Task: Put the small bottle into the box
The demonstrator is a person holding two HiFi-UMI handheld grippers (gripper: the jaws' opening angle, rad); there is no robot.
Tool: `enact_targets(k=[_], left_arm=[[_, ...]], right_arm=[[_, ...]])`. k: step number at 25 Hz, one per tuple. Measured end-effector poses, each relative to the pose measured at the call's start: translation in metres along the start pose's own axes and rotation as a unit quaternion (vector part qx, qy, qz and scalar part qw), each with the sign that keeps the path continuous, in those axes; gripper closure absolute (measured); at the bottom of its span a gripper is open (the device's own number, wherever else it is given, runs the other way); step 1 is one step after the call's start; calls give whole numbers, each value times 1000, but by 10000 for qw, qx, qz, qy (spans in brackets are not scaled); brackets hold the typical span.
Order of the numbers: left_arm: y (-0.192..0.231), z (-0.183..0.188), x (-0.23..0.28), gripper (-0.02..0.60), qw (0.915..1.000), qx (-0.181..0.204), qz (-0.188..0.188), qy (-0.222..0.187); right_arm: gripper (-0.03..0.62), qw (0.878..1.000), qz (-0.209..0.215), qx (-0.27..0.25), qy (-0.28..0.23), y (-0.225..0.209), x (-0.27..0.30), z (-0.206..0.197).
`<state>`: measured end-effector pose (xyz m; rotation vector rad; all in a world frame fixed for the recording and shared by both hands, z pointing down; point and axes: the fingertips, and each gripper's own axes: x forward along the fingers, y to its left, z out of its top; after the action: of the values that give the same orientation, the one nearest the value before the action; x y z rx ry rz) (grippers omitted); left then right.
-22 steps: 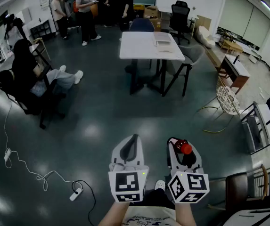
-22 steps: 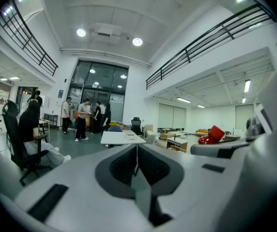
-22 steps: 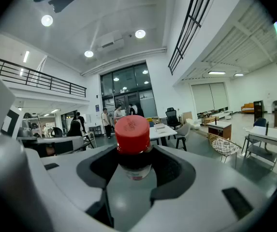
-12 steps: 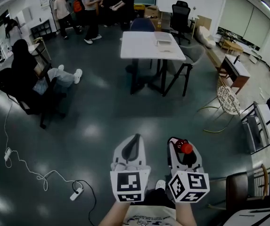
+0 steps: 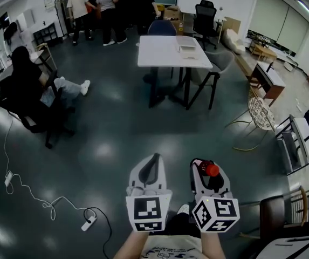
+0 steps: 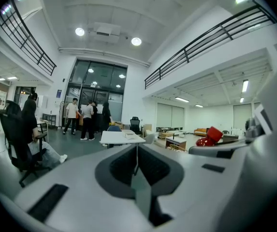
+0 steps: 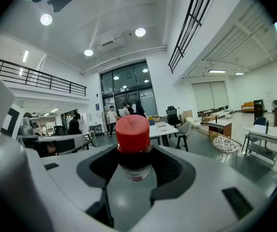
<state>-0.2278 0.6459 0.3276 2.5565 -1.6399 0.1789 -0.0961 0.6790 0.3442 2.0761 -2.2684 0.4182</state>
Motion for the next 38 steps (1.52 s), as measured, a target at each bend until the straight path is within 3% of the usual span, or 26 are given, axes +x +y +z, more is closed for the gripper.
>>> enact_targets(k=[12, 29, 38], left_arm=[[7, -4, 51, 561, 9997, -9, 161, 162], [-11, 37, 252, 561, 9991, 62, 424, -13], [-3, 41, 320, 561, 9984, 24, 563, 50]], right_arm=[[365, 9997, 94, 118, 177, -26, 48, 2], [365, 9988, 477, 96, 50, -136, 222, 69], [365, 9982, 572, 118, 98, -168, 289, 84]])
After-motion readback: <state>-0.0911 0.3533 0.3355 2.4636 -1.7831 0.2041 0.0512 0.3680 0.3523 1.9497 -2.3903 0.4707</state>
